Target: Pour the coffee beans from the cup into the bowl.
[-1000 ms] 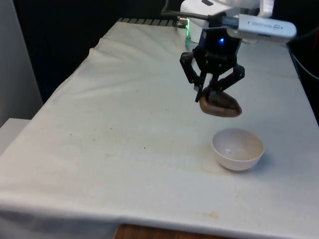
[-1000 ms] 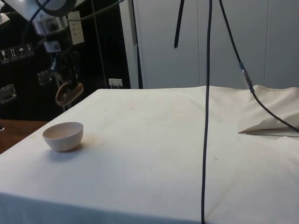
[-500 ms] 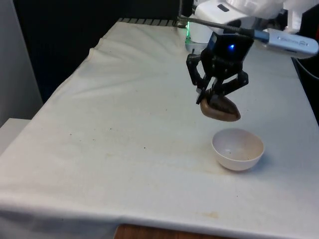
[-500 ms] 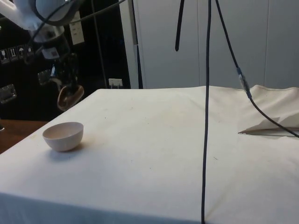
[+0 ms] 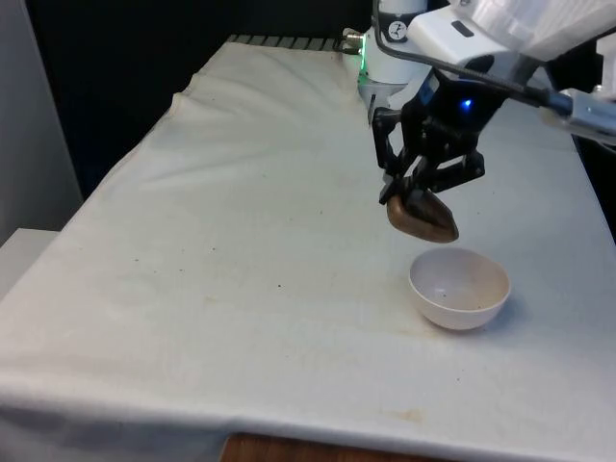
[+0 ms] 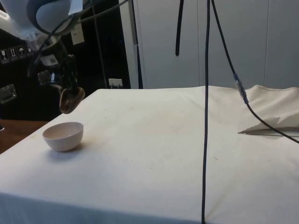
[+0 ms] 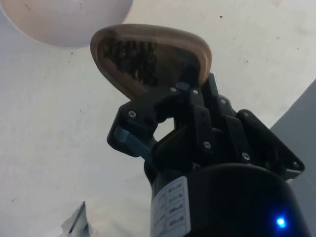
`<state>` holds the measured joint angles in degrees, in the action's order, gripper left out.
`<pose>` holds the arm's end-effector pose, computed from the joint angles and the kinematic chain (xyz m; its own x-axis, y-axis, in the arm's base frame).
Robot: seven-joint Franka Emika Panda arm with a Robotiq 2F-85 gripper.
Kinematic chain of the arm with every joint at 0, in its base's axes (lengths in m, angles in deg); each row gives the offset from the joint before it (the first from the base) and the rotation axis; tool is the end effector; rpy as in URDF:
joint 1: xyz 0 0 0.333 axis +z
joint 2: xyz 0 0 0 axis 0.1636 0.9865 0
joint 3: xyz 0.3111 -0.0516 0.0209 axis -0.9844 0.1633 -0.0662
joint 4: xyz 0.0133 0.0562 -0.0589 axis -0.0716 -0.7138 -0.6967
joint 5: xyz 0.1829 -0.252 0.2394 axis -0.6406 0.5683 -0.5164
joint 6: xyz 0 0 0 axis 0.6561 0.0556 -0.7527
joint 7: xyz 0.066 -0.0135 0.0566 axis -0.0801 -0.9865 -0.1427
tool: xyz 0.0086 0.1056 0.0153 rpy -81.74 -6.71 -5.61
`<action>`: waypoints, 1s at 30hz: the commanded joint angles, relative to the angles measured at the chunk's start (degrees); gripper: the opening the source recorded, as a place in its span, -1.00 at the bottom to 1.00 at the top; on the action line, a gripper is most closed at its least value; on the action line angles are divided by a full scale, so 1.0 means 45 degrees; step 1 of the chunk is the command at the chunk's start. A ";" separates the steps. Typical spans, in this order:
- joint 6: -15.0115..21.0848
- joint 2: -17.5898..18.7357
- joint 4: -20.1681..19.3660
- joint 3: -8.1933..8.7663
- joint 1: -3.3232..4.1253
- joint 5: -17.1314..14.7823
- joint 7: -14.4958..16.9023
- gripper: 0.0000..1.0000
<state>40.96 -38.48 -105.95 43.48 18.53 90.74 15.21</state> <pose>0.7466 0.0908 0.3005 0.9997 -0.0046 -0.0233 0.0060 -0.9007 0.4343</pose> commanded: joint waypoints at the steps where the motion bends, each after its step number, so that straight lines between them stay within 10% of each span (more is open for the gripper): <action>1: -0.0280 0.0115 0.0153 0.0038 0.0102 0.0102 -0.0064 -0.98; 30: -0.1770 0.1120 0.1159 -0.0789 0.0382 0.3285 -0.1273 -0.98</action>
<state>34.15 -33.90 -101.43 39.59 19.90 105.64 9.37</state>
